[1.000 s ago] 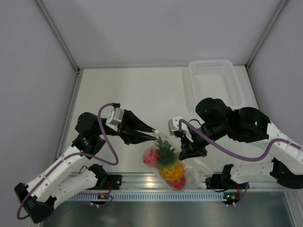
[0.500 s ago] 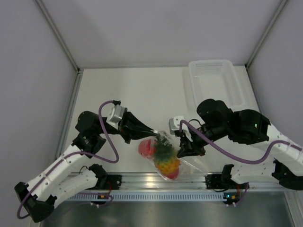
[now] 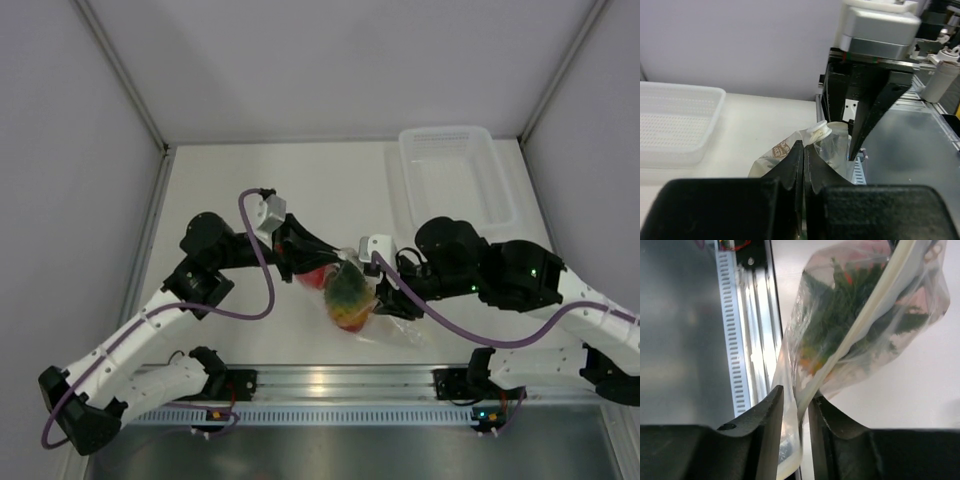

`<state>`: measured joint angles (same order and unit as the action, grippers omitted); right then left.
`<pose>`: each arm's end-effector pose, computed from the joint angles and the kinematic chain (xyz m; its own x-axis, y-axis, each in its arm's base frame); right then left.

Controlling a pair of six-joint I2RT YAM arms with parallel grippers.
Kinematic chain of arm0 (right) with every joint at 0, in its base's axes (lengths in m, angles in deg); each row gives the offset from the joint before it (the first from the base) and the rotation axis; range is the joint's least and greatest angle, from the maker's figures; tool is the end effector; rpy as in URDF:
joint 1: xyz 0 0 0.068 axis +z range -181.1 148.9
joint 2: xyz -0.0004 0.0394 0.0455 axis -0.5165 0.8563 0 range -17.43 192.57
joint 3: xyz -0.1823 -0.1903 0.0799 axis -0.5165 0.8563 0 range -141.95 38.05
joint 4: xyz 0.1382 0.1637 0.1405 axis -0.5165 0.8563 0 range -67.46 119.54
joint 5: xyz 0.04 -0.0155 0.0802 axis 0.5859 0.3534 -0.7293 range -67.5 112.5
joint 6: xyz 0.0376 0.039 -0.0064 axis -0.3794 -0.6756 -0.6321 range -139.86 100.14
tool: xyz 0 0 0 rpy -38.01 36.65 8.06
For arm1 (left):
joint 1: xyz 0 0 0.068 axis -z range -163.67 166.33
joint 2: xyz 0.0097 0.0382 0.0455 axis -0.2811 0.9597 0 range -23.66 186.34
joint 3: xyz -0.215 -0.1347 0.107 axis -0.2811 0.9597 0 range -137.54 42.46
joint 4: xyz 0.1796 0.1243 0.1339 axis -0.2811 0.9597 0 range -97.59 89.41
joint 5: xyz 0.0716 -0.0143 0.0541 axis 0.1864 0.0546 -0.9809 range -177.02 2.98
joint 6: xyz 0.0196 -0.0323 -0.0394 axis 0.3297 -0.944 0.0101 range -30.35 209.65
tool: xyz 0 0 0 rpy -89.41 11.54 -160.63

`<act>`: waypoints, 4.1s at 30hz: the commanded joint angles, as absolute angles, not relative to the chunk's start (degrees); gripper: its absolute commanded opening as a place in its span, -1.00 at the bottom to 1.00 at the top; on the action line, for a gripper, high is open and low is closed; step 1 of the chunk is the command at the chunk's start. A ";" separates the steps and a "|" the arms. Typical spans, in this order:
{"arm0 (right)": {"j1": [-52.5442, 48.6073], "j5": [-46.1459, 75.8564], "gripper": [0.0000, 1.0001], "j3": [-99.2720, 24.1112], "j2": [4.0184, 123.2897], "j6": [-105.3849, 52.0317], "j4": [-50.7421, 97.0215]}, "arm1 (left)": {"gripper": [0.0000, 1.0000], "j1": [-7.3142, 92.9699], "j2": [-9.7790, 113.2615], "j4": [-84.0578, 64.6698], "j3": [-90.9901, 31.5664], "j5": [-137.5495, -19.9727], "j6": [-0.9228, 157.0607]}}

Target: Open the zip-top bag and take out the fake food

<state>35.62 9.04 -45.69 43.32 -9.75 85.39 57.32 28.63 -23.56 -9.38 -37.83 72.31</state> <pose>0.0597 0.1603 0.4248 -0.0800 -0.6181 -0.7820 -0.9935 0.1135 0.0119 0.1261 -0.1462 0.4086 -0.0991 -0.1719 -0.9801 0.9949 -0.0380 -0.0939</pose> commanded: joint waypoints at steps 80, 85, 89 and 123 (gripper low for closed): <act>19.97 9.84 -0.61 -40.26 47.52 -8.08 58.49 | -1.00 57.55 43.13 -1.09 -22.93 -41.85 84.38; 19.44 9.75 -0.67 -39.64 47.53 -10.10 56.57 | -1.00 57.55 43.04 -1.09 -21.35 -42.20 84.46; 19.18 10.28 -0.69 -39.03 47.52 -10.98 55.94 | -1.00 57.55 43.66 -1.09 -21.00 -42.20 84.46; 18.12 19.24 -1.00 -21.10 27.14 -22.24 71.24 | -1.00 57.02 36.81 -5.21 -13.71 -106.68 72.43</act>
<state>18.60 18.31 -22.04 30.10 -18.21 64.76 58.33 39.43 0.33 -15.28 -89.52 75.32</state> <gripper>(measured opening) 0.115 0.012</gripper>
